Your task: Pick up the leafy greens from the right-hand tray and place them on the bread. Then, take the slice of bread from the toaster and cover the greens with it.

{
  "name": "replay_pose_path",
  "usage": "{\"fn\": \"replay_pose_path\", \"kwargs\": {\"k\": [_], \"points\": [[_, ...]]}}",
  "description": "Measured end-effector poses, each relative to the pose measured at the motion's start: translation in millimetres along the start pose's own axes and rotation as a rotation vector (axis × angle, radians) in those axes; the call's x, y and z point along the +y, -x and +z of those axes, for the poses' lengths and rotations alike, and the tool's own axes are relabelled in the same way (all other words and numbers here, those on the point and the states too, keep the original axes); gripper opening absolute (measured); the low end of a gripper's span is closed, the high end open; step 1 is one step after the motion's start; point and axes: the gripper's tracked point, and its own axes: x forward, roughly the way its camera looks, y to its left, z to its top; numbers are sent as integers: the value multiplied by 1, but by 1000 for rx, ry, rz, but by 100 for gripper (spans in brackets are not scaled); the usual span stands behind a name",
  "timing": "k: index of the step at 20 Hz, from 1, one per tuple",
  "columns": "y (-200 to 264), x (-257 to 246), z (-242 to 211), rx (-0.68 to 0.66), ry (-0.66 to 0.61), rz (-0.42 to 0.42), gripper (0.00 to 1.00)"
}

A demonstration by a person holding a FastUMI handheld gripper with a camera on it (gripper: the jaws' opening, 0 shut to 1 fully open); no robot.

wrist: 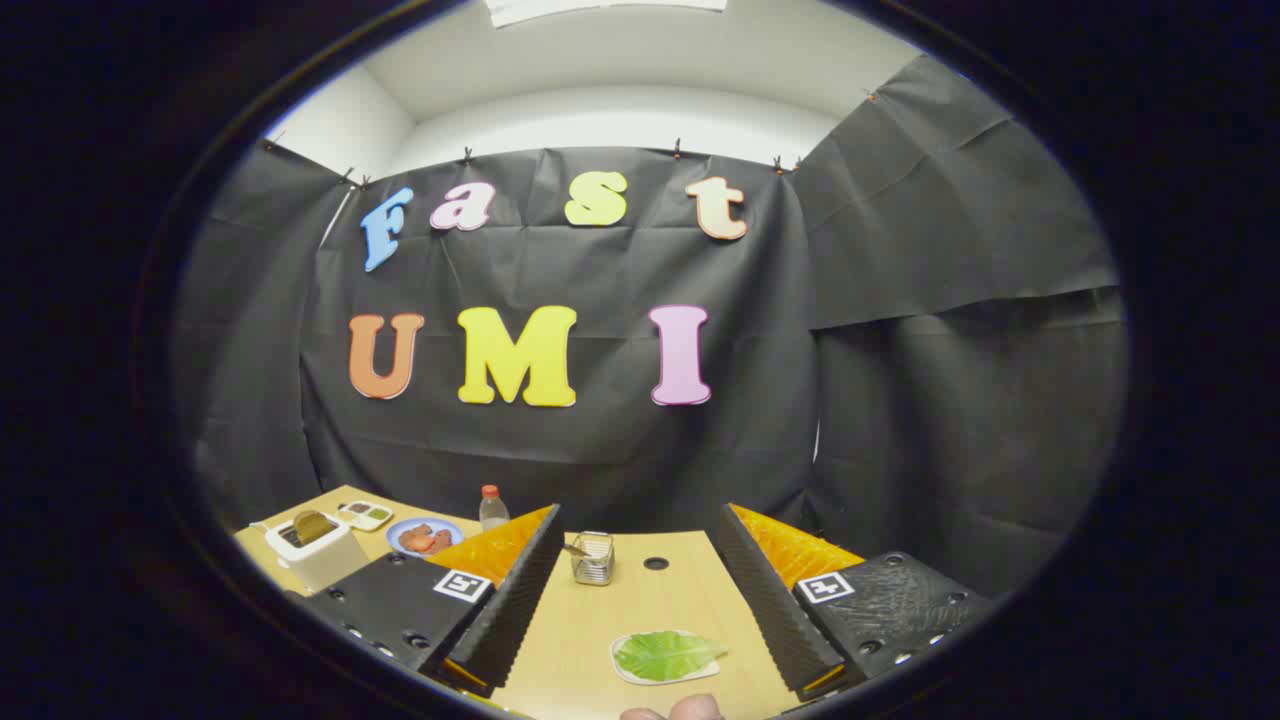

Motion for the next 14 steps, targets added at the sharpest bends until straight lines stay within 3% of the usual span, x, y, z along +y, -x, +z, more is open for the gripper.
{"fn": "replay_pose_path", "kwargs": {"k": [14], "points": [[4,15,13,-30,23,23,95]]}}
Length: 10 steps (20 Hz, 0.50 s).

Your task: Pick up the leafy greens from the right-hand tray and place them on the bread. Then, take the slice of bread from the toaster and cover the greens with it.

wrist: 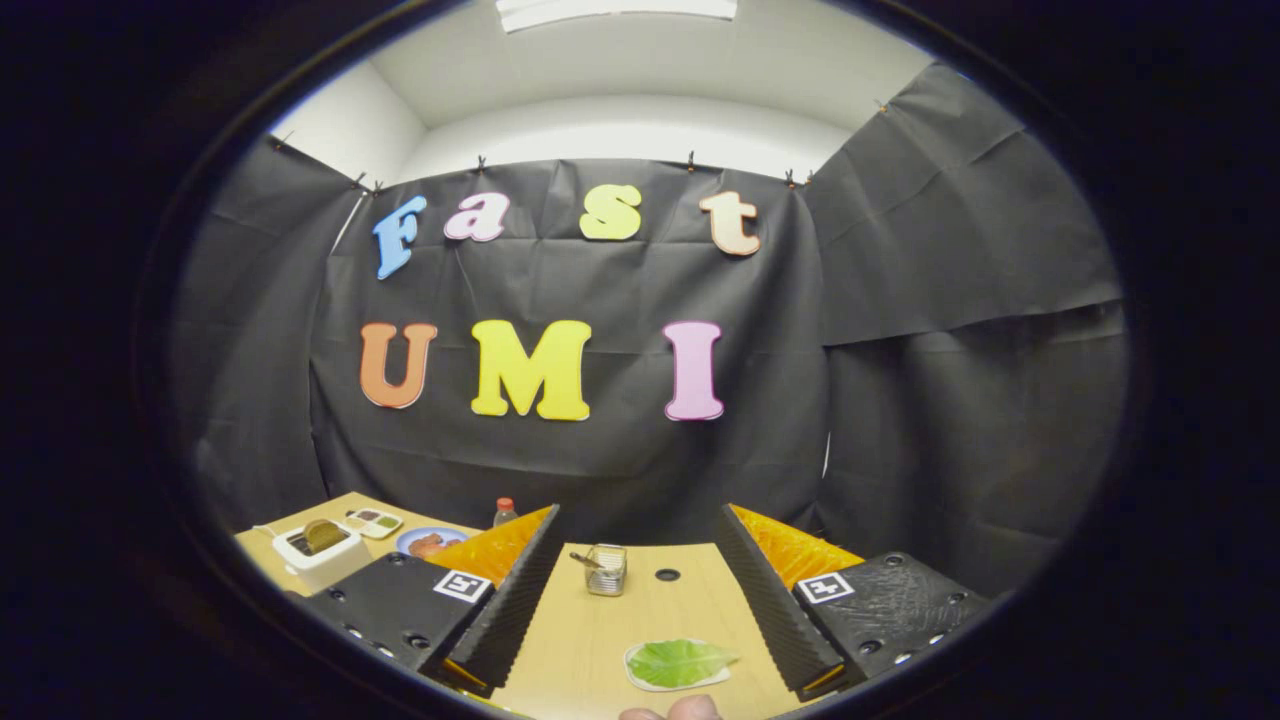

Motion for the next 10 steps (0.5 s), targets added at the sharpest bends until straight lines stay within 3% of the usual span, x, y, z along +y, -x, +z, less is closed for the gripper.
{"fn": "replay_pose_path", "kwargs": {"k": [10], "points": [[-4,-16,-5,5,-13,15,95]]}}
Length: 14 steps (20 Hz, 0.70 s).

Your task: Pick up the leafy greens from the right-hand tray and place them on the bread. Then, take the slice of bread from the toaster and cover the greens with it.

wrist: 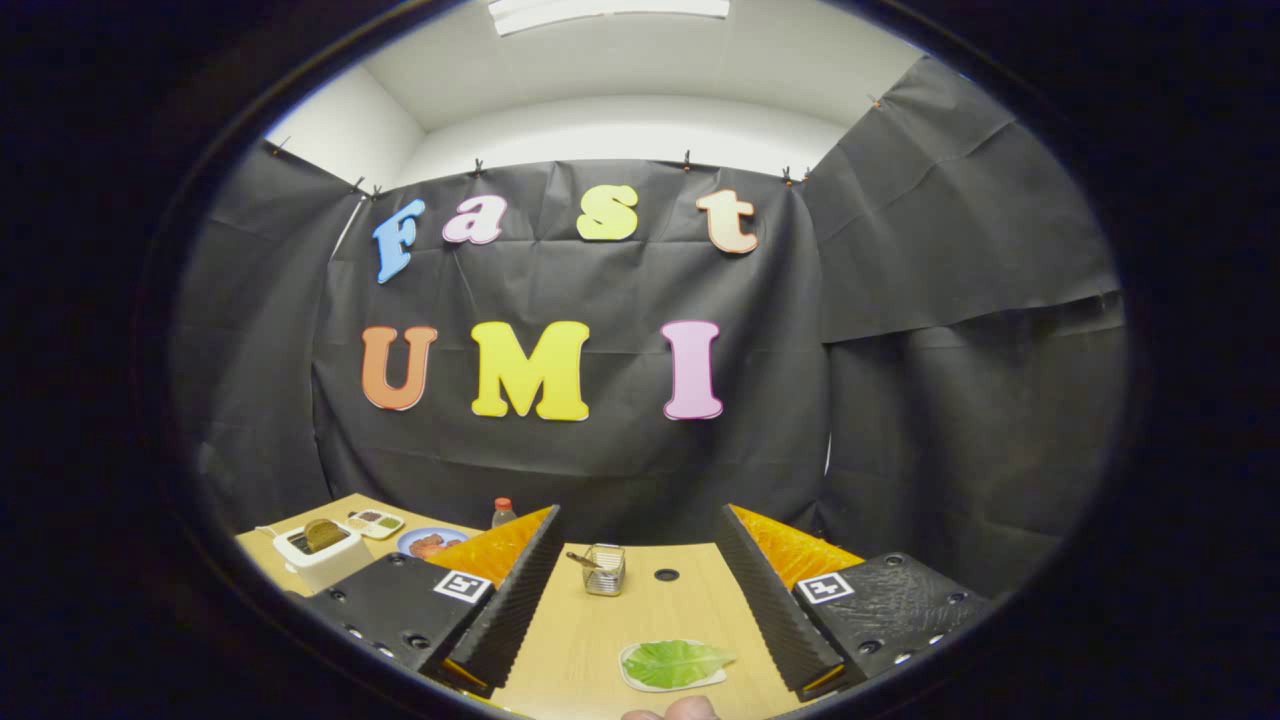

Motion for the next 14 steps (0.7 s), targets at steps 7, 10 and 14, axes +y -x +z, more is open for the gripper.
{"fn": "replay_pose_path", "kwargs": {"k": [7,10,14], "points": [[-11,-32,-29,44,-1,8,95],[-16,-45,-47,59,10,18,95],[-26,-64,-72,96,5,34,95]]}}
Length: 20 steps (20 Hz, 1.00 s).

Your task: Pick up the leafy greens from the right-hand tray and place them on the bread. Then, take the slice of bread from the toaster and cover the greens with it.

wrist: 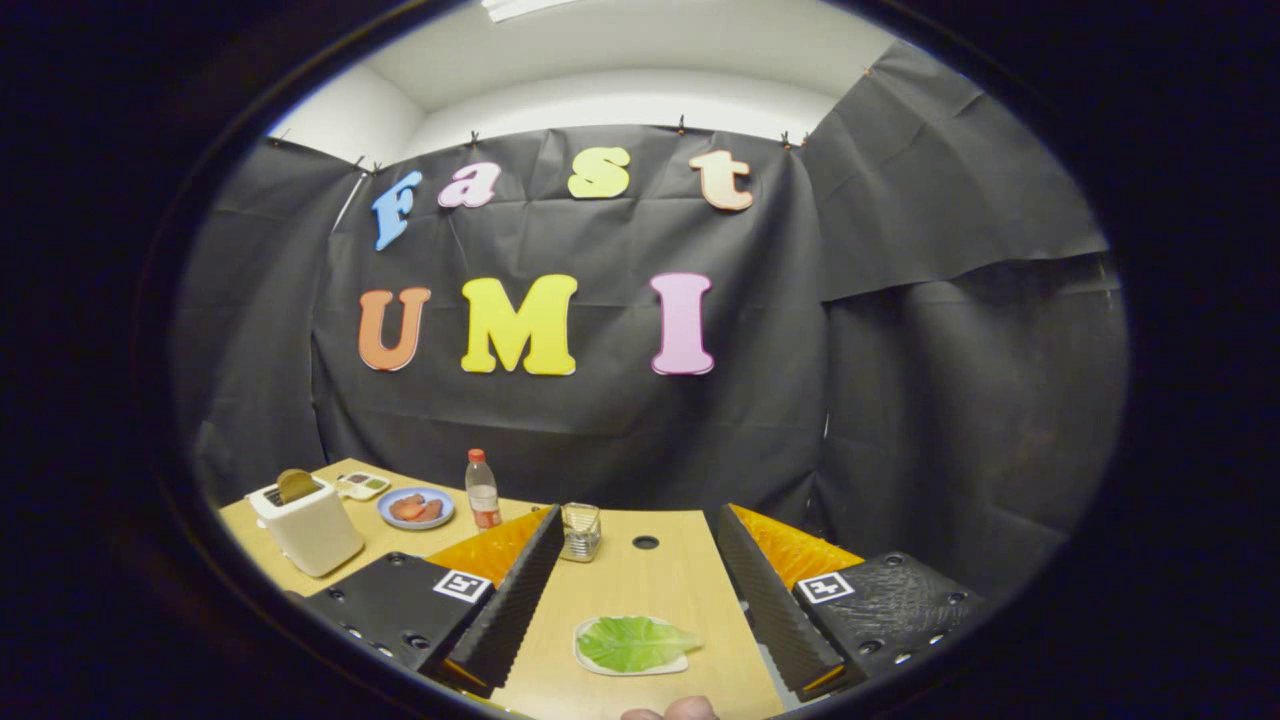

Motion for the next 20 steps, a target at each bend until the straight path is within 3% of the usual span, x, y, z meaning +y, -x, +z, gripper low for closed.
{"fn": "replay_pose_path", "kwargs": {"k": [9,13,20], "points": [[-26,-39,-56,66,6,15,95],[-40,-52,-108,150,45,48,95],[-85,-58,-223,352,-1,72,95]]}}
